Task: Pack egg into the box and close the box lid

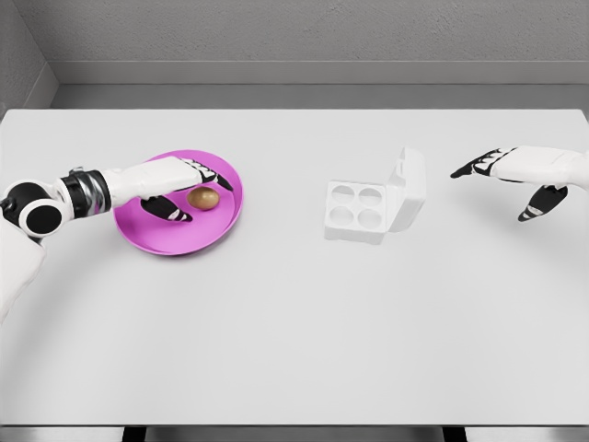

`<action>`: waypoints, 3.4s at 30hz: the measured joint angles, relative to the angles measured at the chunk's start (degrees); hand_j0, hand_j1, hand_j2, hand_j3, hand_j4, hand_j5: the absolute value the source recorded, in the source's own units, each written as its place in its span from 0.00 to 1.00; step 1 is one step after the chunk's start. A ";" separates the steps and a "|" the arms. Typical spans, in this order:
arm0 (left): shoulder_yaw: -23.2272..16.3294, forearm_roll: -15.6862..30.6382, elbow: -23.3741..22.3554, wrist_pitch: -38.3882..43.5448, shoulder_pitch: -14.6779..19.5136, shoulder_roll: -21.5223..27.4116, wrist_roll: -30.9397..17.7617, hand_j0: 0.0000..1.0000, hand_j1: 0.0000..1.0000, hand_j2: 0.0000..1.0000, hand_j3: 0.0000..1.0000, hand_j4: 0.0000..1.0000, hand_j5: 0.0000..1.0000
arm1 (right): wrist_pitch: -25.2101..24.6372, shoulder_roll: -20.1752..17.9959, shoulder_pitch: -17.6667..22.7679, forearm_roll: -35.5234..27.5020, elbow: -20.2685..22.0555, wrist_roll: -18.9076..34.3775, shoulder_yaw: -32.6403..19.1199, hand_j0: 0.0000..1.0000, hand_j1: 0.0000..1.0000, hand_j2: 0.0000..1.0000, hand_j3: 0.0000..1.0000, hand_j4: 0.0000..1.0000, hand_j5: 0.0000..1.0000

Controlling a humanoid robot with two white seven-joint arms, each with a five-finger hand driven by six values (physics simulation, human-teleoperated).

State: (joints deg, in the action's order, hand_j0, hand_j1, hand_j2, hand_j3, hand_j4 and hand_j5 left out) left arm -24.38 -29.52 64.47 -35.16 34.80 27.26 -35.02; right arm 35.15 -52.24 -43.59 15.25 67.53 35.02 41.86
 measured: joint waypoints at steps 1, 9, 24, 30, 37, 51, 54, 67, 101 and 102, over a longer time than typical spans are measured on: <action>-0.01 0.01 0.01 0.00 0.00 0.01 0.00 0.71 0.71 0.71 0.71 0.71 0.71 | 0.00 0.00 0.00 0.00 0.08 0.00 0.01 1.00 1.00 1.00 1.00 1.00 1.00; 0.00 0.18 0.07 0.04 -0.35 0.10 0.03 0.66 0.66 0.66 0.66 0.66 0.66 | 0.00 0.00 0.00 0.00 0.26 0.00 0.50 1.00 1.00 1.00 1.00 1.00 1.00; -0.09 0.23 0.03 0.02 -0.44 0.07 0.00 0.55 0.55 0.55 0.55 0.55 0.55 | 0.00 -0.22 0.00 0.00 0.68 0.00 0.63 1.00 1.00 1.00 1.00 1.00 1.00; -0.03 1.26 -1.17 0.21 -0.44 -0.03 0.02 0.52 0.52 0.52 0.52 0.52 0.52 | 0.00 -0.24 0.00 -0.01 0.74 0.00 0.63 1.00 1.00 1.00 1.00 1.00 1.00; 0.11 2.77 -2.89 0.55 -0.35 -0.41 0.19 0.48 0.48 0.48 0.48 0.48 0.48 | 0.00 -0.25 0.00 0.00 0.75 0.00 0.63 1.00 1.00 1.00 1.00 1.00 1.00; 0.39 2.26 -3.16 0.17 0.00 -0.19 0.19 0.45 0.45 0.45 0.45 0.45 0.45 | 0.00 -0.46 0.00 -0.01 0.75 0.00 0.63 1.00 1.00 1.00 1.00 1.00 1.00; 0.51 4.69 -1.07 -0.01 0.18 -0.04 0.07 0.43 0.43 0.43 0.43 0.43 0.43 | 0.00 -0.51 0.00 -0.01 0.75 0.00 0.63 1.00 1.00 1.00 1.00 1.00 1.00; 0.51 8.81 4.57 -0.07 0.44 -0.46 0.00 0.42 0.42 0.42 0.42 0.42 0.42 | 0.00 -0.68 0.00 -0.01 0.75 0.00 0.63 1.00 1.00 1.00 1.00 1.00 1.00; -1.66 4.21 5.46 -0.07 1.67 -11.76 -0.02 0.42 0.42 0.42 0.42 0.42 0.42 | 0.00 -0.69 0.00 -0.01 0.74 0.00 0.63 1.00 1.00 1.00 1.00 1.00 1.00; -2.03 4.19 5.46 -0.06 1.85 -12.17 -0.01 0.42 0.42 0.42 0.42 0.42 0.42 | 0.00 -0.69 0.00 -0.01 0.73 0.00 0.63 1.00 1.00 1.00 1.00 1.00 1.00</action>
State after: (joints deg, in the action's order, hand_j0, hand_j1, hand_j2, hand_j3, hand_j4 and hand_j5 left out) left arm -26.40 -25.34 69.94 -35.22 36.65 15.09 -35.04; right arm 35.14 -52.93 -43.59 15.24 68.26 35.02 42.50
